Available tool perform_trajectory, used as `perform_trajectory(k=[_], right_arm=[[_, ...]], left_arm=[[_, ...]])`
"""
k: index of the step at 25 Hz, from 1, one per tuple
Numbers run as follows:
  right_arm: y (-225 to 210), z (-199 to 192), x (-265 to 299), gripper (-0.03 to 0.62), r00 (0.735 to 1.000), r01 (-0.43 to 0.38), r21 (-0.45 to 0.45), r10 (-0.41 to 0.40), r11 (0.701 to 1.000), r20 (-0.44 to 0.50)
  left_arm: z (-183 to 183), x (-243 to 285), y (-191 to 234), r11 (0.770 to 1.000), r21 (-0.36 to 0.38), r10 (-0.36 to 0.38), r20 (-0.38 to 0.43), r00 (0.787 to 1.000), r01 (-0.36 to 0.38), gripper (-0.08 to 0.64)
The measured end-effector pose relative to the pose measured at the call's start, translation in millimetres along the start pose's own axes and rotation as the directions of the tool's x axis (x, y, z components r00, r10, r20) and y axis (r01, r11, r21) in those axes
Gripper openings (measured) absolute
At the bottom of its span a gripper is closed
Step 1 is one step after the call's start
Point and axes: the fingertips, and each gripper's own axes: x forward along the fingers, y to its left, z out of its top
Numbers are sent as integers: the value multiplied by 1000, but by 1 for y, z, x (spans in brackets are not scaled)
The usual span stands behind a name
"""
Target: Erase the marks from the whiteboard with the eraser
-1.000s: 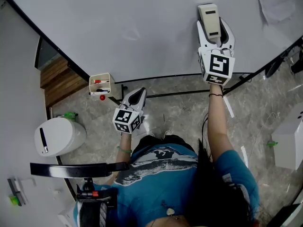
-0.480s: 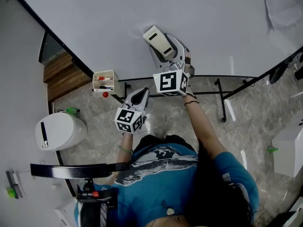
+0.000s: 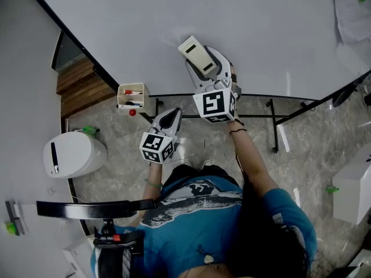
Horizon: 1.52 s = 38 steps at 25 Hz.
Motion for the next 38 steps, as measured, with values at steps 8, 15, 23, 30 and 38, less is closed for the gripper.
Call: perform_trajectory(k=[8, 15, 23, 30, 38], right_arm=[[-171, 8, -74, 264, 948, 311, 111, -316, 944, 30], [-286, -37, -145, 264, 838, 540, 228, -543, 810, -56], [-309, -65, -158, 264, 808, 584, 285, -579, 760, -109], [-291, -62, -143, 264, 822, 559, 314, -561, 767, -93], [-224, -25, -90, 264, 884, 450, 296, -466, 843, -16]], left_arm=[[-1, 20, -24, 998, 13, -63, -15, 998, 63, 5], [2, 32, -47, 991, 31, -126, -31, 992, 126, 5], [-2, 32, -48, 992, 28, -123, -41, 992, 124, 5], [-9, 26, -36, 995, 17, -94, -43, 995, 95, 5], [-9, 21, -24, 998, 6, -68, -29, 997, 68, 5]])
